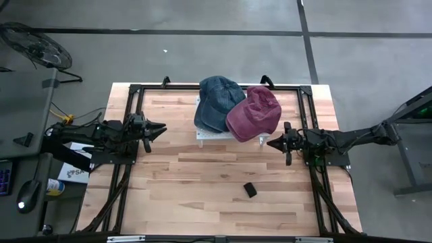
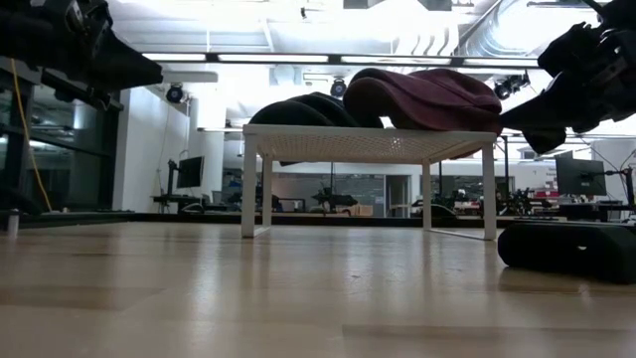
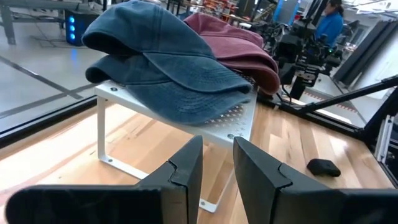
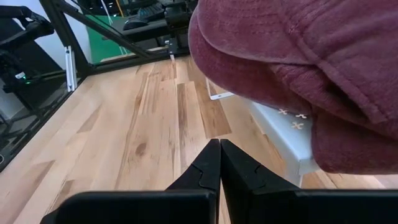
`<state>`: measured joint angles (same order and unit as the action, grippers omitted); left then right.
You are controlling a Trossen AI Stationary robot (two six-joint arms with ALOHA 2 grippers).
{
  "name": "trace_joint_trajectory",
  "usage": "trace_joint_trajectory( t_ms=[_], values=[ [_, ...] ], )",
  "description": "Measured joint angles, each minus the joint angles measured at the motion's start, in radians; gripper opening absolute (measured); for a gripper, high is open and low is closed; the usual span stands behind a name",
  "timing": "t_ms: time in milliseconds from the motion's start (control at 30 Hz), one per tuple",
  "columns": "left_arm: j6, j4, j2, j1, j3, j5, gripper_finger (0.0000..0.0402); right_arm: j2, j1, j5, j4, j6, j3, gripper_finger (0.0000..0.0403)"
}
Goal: Pick & Place hat
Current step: Return to Home Position
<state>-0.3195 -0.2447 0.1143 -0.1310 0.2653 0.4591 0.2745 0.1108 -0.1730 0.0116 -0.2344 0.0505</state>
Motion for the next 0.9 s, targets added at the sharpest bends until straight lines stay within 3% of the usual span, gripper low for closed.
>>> trace_joint_trajectory(
  t_ms=[900],
  values=[
    [0.0,0.0,0.0,0.0,0.0,0.0,0.009,0.0,0.0,0.0,0.0,0.0,0.0,0.0004]
  ],
)
